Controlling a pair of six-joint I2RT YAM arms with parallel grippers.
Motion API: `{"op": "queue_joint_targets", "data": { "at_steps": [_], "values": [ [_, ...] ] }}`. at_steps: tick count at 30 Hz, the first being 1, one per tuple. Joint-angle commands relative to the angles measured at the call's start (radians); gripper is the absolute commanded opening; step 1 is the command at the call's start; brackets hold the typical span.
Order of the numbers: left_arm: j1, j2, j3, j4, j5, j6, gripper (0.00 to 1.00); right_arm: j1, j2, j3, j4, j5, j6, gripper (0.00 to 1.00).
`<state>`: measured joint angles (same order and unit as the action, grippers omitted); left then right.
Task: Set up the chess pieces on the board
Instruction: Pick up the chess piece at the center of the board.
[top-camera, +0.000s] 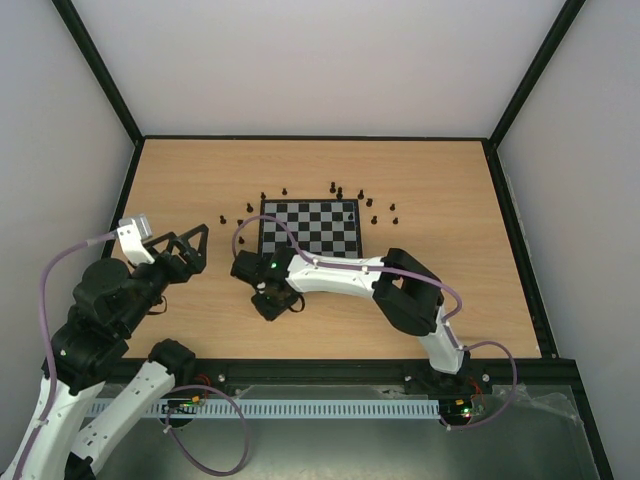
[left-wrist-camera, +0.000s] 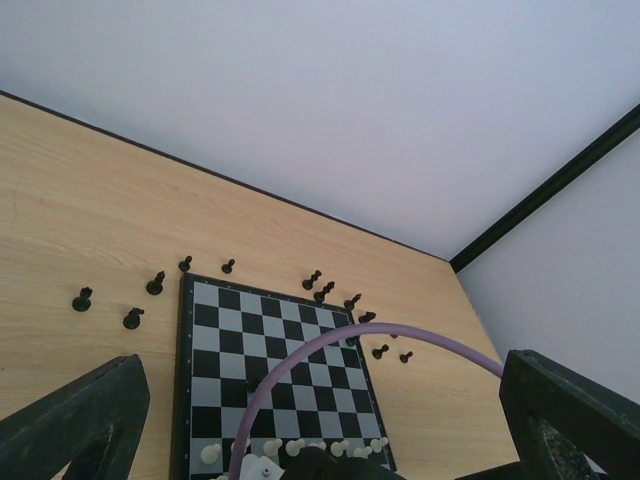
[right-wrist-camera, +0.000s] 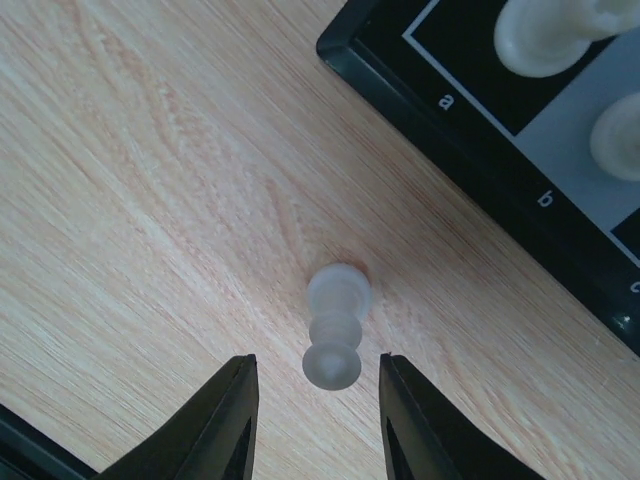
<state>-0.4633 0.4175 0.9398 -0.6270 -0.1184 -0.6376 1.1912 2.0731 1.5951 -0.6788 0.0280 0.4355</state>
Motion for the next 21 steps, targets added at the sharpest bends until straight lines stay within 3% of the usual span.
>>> {"op": "queue_joint_targets", "data": {
  "at_steps": [1, 5, 14, 21],
  "values": [
    [0.008, -0.004, 0.004, -0.016, -0.011, 0.000, 0.99, 0.004, 0.022, 0.041, -0.044, 0.009, 0.008, 0.33],
    [0.008, 0.000, -0.003, -0.015, -0.009, 0.001, 0.99, 0.004, 0.042, 0.064, -0.051, 0.026, 0.007, 0.32],
    [0.008, -0.002, -0.010, -0.011, -0.005, -0.002, 0.99, 0.002, 0.042, 0.065, -0.076, 0.062, 0.008, 0.08],
    [0.008, 0.016, -0.026, 0.013, 0.013, -0.001, 0.99, -0.029, -0.121, -0.046, -0.093, 0.133, 0.039, 0.06]
  ]
}}
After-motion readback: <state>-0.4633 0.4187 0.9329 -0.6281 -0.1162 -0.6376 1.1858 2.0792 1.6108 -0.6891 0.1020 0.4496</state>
